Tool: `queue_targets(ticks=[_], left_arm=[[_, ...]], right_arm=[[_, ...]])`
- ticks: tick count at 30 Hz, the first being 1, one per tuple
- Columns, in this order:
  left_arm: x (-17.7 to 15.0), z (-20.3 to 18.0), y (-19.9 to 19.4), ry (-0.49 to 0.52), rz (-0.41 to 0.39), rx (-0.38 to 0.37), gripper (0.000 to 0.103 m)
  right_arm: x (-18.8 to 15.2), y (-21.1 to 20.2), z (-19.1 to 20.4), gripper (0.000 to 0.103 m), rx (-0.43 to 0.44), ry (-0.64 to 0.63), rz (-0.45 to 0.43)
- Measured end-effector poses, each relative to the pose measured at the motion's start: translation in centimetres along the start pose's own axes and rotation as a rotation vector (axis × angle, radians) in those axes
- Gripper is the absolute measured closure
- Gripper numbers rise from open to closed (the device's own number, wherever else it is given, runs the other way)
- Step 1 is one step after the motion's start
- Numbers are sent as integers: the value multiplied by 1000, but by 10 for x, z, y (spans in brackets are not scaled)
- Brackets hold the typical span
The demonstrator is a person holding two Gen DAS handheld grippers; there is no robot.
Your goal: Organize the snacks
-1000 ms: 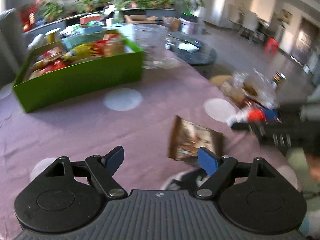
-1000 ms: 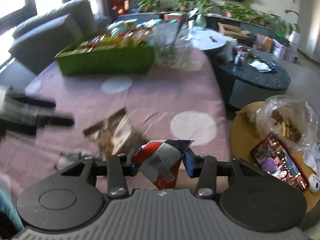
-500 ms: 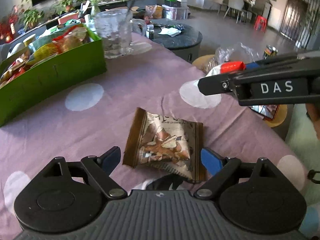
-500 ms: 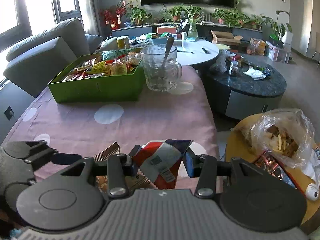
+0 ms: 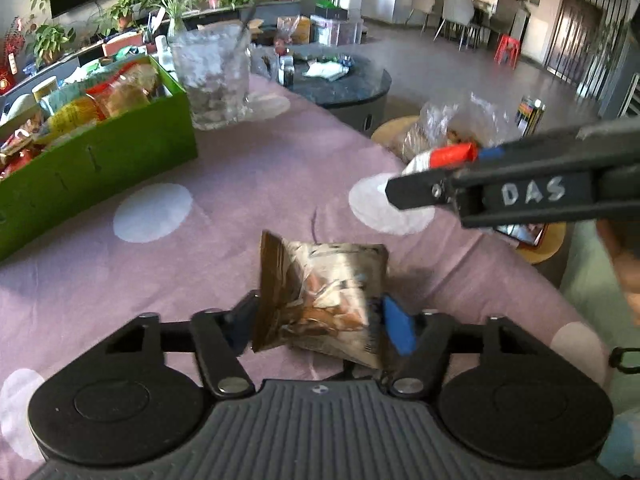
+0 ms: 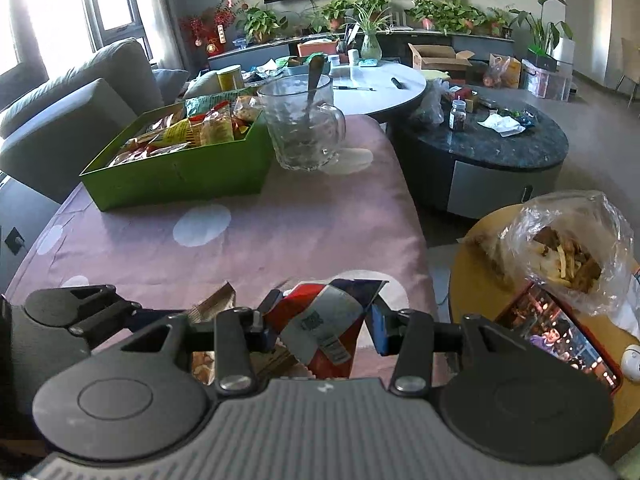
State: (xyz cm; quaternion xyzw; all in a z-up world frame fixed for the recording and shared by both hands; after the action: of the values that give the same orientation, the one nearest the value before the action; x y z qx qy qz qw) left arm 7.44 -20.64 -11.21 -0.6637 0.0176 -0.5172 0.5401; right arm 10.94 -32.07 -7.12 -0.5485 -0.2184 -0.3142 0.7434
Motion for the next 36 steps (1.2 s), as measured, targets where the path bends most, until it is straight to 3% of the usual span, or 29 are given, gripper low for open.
queue_targets(ticks=[6,17,19,25,27,29,36], left_arm=[[-6,25,-25,-74,-44,33,47],[-18,74,-62,-175,-100,157,45],[-19,83,-68,-178,-104,187,52],[-20,106,-86,-207,-134,227,52],[-24,109,-85,-215,-121,220,47],[-29,107,-80,-226,-104,211,31],[-23,83,-42,-173,-39,123,24]], right_arm=[[1,1,6,24,14,-1,0],[1,2,34,24,56,-43,11],[2,1,41,24,67,-50,10],[10,-2,64,24,112,-74,-13],[12,-3,71,24,119,-85,-20],[11,-4,73,24,126,-91,-22],[8,1,62,24,85,-59,4]])
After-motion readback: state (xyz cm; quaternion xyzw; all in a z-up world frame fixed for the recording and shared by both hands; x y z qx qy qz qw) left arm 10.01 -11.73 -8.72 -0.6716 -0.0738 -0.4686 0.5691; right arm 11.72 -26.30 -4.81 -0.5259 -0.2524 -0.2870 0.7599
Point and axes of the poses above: each gripper's, at about its wrist camera, not at the fingertips, and y roughly the way its jaws point, z to its left, x to its top, the point moved 4 cm from there along y, roughly the way its jaws point, and after that the axes turned 15 degrees about y, right-handed, at the moved point
